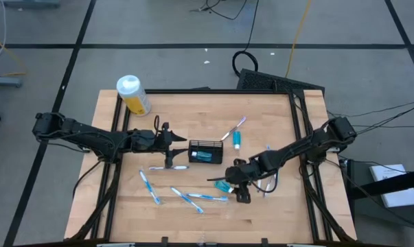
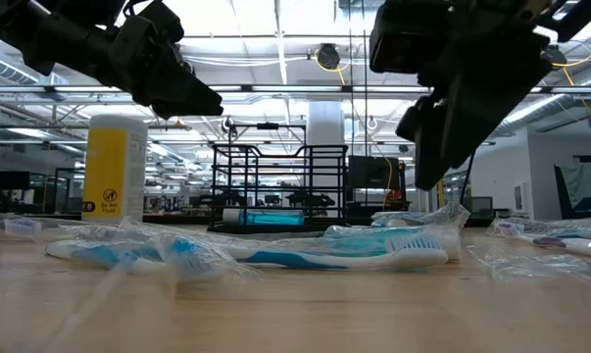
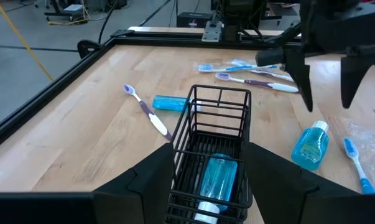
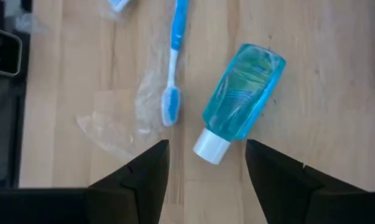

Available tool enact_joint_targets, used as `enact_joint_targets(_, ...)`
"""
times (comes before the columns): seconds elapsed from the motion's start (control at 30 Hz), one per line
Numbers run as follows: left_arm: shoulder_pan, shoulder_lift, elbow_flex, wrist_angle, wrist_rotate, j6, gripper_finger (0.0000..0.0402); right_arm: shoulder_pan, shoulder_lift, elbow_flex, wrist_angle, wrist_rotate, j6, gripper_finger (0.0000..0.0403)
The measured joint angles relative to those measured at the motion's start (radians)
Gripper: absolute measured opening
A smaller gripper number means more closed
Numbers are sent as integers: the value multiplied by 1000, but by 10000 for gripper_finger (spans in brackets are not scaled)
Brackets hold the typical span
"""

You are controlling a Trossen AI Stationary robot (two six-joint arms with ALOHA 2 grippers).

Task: Pick & Place toothbrushing station
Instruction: Put the blue mouthwash into the wire organizer

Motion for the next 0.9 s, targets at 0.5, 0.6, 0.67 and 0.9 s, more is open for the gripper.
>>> enact_joint_targets(0.5,0,0,0,5,1,-7,202,26,0,-107,133,45,102,206)
enact_joint_targets(0.6,0,0,0,5,1,-7,202,39,0,-112,152,45,118,206)
enact_joint_targets(0.67,0,0,0,5,0,-7,202,50,0,-112,171,47,127,206)
enact_joint_targets(0.9,0,0,0,5,1,-7,202,83,1,-112,178,109,153,206)
